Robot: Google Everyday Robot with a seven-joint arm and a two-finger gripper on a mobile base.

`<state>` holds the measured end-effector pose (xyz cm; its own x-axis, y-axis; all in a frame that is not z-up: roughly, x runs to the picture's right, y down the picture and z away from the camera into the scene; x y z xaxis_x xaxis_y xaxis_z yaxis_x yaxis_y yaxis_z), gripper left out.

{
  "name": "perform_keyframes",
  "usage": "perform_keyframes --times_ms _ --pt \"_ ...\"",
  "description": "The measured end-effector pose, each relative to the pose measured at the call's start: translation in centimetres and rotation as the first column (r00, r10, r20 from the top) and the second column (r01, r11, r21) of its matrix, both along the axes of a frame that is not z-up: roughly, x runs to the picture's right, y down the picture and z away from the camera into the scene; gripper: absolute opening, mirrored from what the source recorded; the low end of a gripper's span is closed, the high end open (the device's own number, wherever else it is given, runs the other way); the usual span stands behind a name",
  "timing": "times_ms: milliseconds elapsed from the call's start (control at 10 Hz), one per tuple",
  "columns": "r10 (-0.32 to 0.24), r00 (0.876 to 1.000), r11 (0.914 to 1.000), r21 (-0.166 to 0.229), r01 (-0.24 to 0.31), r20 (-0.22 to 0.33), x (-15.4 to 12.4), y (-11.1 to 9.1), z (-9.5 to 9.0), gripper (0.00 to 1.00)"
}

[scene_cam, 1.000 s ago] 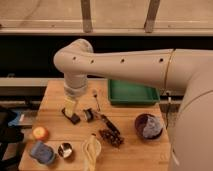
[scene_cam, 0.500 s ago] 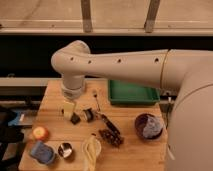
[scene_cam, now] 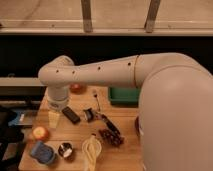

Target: Place sponge in tray

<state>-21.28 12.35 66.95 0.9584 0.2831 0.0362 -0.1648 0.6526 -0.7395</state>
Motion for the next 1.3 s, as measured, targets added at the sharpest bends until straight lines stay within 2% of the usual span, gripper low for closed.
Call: perform_keyframes --times_ms 500,700,1300 --pt "0.011 0.995 0.9989 -0.047 -0.006 0.098 -3.6 3.5 -1.1 0.80" --pt "-0.004 0.991 0.9977 -0.066 0.013 0.133 -5.1 5.2 -2.1 0.80" --pt "-0.005 0.991 0.9978 -0.065 0.014 0.131 -4.9 5.2 -1.9 0.80"
